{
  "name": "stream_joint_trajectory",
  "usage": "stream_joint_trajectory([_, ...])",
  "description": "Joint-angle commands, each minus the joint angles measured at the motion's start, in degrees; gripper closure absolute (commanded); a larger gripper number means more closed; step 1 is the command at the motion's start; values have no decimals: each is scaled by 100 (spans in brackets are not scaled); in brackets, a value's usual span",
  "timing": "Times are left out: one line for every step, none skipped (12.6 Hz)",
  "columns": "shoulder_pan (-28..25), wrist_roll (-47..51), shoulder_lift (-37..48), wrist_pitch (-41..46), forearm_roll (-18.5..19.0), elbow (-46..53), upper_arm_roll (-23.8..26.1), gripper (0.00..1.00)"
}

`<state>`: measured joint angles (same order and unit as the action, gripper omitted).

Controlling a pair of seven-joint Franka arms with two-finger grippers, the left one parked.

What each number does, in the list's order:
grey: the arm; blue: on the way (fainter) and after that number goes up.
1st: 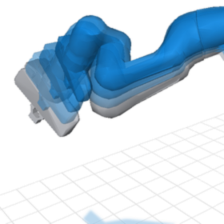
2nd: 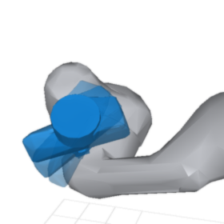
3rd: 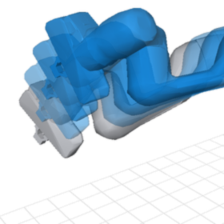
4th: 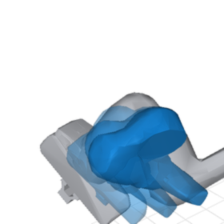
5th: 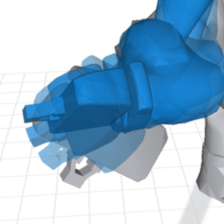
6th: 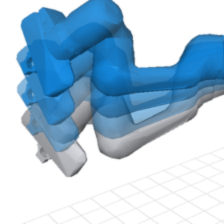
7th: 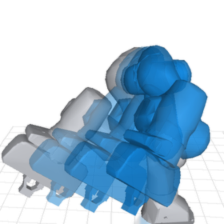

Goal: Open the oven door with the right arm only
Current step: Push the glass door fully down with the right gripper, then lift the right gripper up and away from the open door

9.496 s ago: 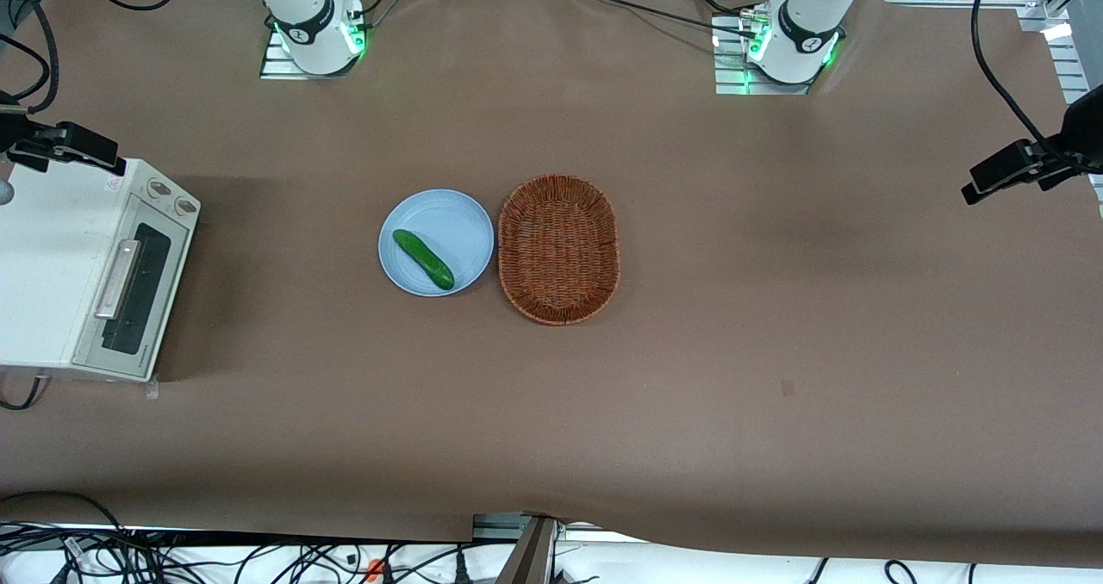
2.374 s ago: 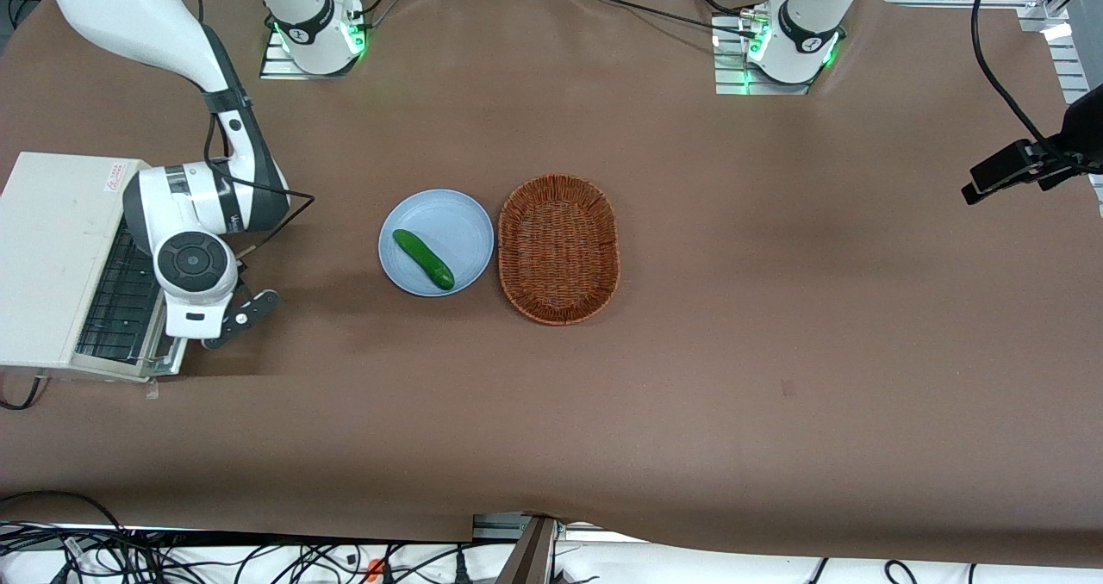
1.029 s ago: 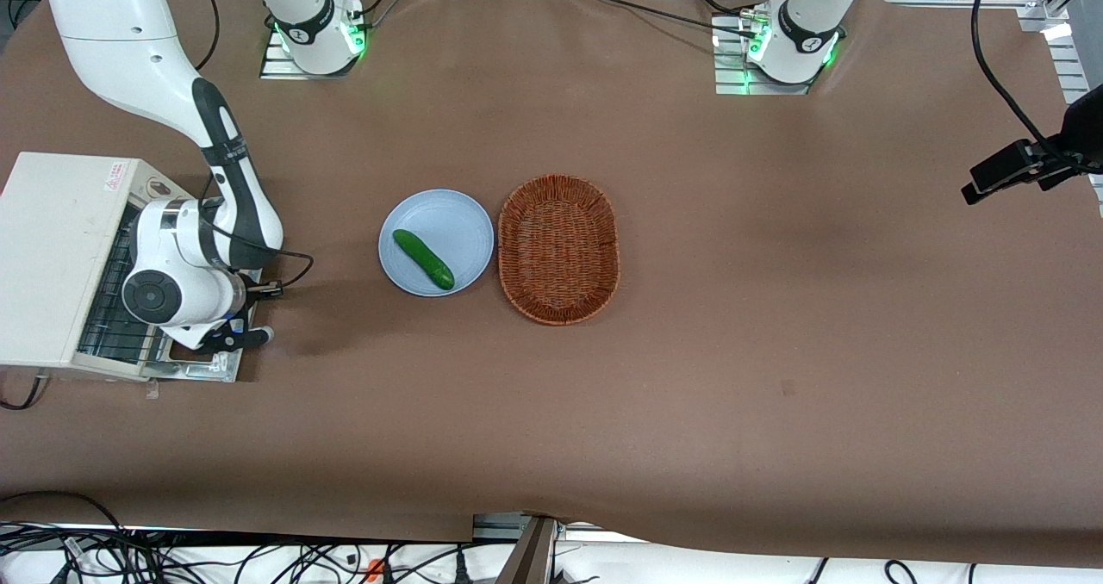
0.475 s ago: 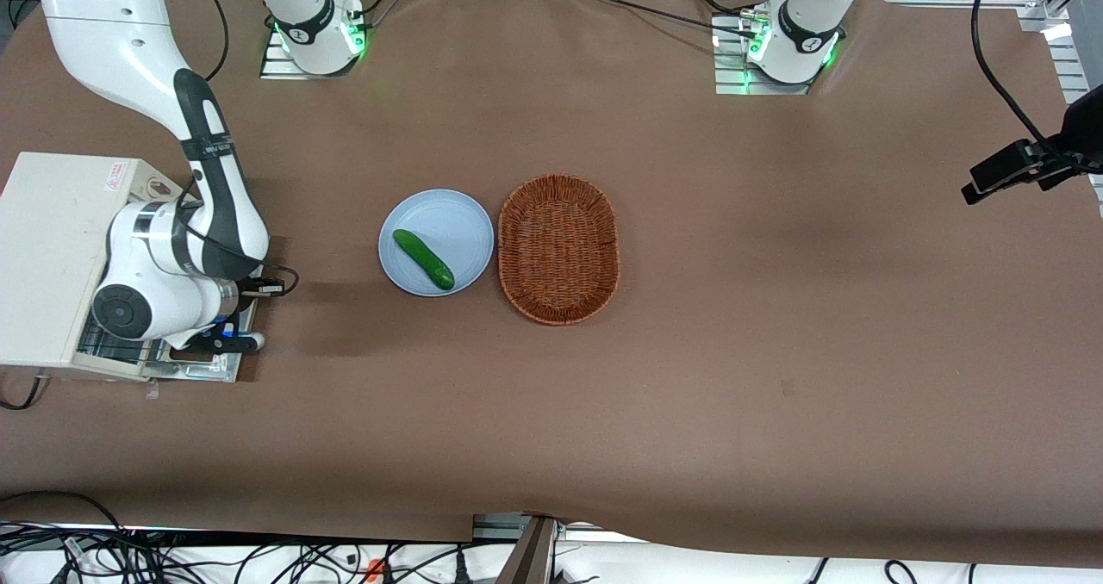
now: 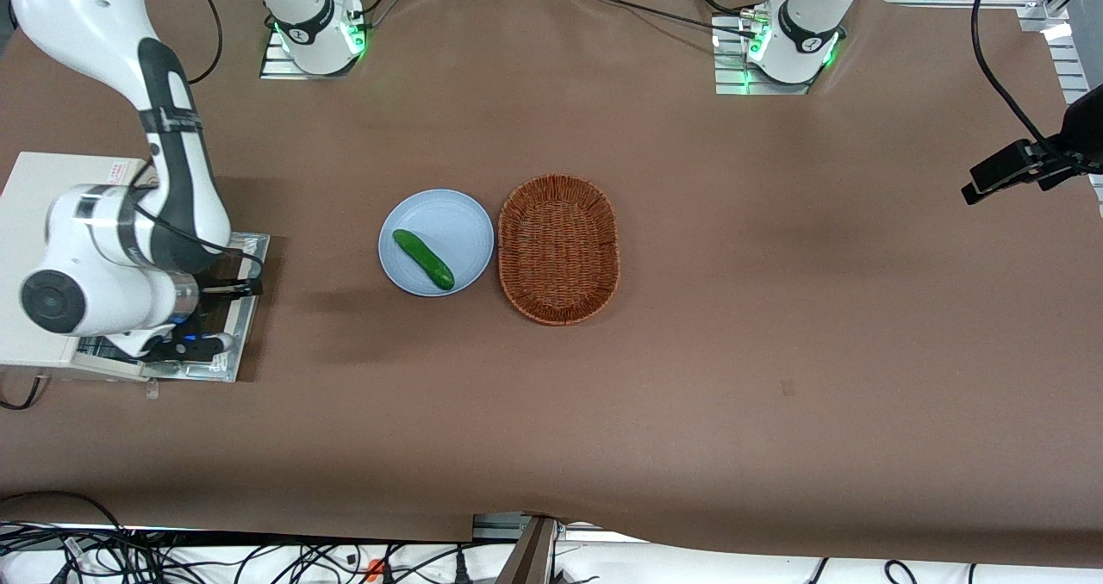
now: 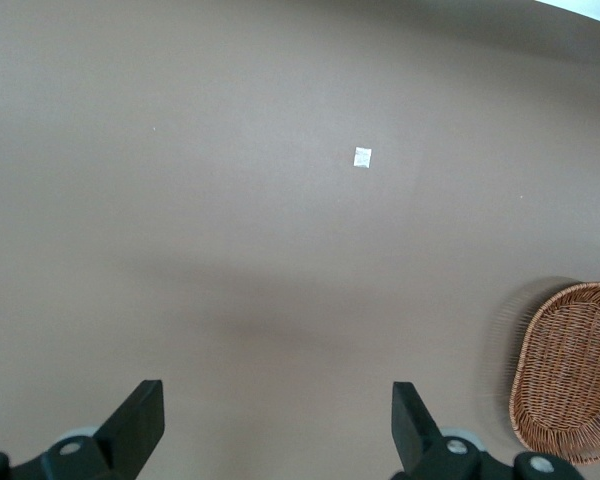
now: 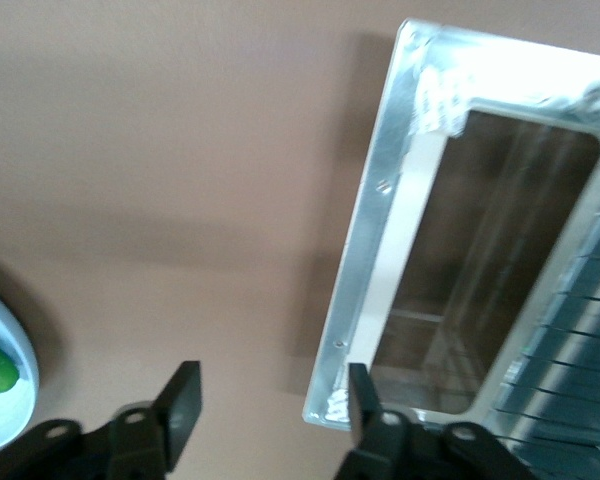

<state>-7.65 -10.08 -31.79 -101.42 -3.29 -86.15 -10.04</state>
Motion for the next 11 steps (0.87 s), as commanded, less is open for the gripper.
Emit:
stream_joint_trajectory([53, -143, 164, 857, -49, 710, -16, 0])
stream_joint_trajectory([44, -82, 173, 1131, -31, 1001, -24, 0])
stream_joint_trajectory([35, -47, 208, 1377, -49, 1143, -111, 0])
stream_joint_trajectory([44, -46, 452, 1441, -75, 1136, -138, 0])
stream_joint_trajectory([35, -46, 646, 1485, -75, 1119, -156, 0])
stream_joint_trajectory([35, -46, 874, 1468, -75, 1084, -165, 0])
stream_joint_trajectory([44, -46, 1041, 1450, -66, 1040, -191, 0])
stream_joint_trajectory([44, -46, 1217, 1389, -66, 900, -270, 0])
stream_joint_trajectory([44, -46, 1489, 1267, -66, 603, -331, 0])
stream_joint_trajectory([44, -46, 1735, 1100, -58, 278, -384, 0])
stream_joint_trajectory([44, -46, 2077, 751, -31, -213, -393, 0])
